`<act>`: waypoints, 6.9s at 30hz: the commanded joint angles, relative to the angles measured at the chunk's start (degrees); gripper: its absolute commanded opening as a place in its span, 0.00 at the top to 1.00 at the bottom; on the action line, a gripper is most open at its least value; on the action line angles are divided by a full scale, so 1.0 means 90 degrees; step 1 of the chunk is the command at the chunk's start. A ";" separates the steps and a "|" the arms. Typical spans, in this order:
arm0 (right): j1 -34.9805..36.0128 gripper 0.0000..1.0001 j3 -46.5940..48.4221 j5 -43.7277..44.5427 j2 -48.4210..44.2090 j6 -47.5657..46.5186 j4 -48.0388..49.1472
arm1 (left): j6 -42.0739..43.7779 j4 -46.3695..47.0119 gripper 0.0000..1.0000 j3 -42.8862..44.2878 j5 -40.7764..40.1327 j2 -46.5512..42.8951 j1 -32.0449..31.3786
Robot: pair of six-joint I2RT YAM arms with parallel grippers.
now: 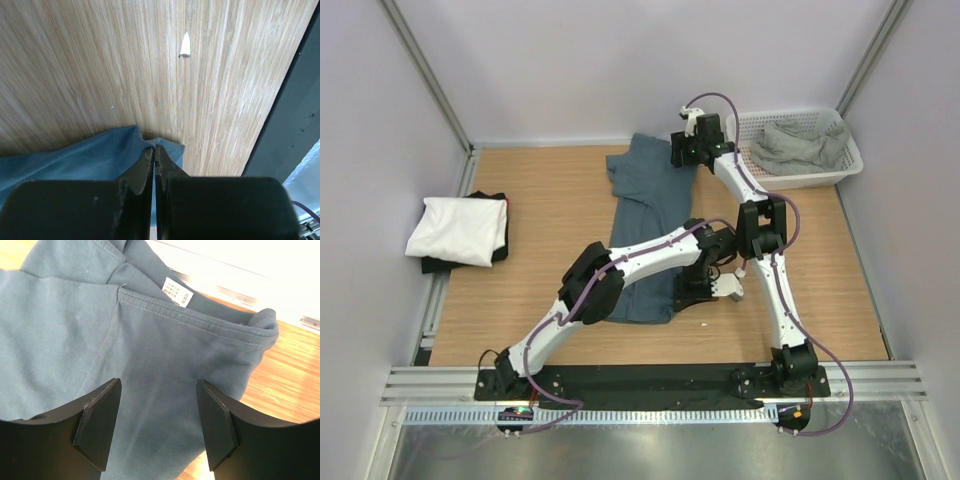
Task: Fold and stack the t-shirts
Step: Fold the tshirt
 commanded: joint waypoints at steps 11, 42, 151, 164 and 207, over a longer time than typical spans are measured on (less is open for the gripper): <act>-0.0098 0.30 0.0222 -0.0474 -0.1158 0.0180 0.0214 | -0.0276 -0.0593 0.56 0.0704 -0.0215 -0.0413 -0.0177; -0.0548 0.31 -1.1818 -0.4038 -0.7772 0.6362 0.1904 | -0.6417 0.4033 0.27 -0.6618 0.1952 -0.5083 0.4441; -0.0986 0.99 -0.5258 -0.3599 -0.3593 0.4107 0.1914 | -0.5364 0.4670 1.00 -0.0223 0.0908 -0.0443 0.4843; -0.1367 0.43 -0.6339 -0.3461 -0.5358 0.3227 0.0645 | -0.5344 0.4065 0.29 -0.1236 0.0056 -0.2452 0.4794; -0.1358 0.43 -0.8461 -0.3823 -0.4355 0.3491 0.1044 | -0.7669 0.5666 0.31 -0.3846 0.2890 -0.1127 0.5038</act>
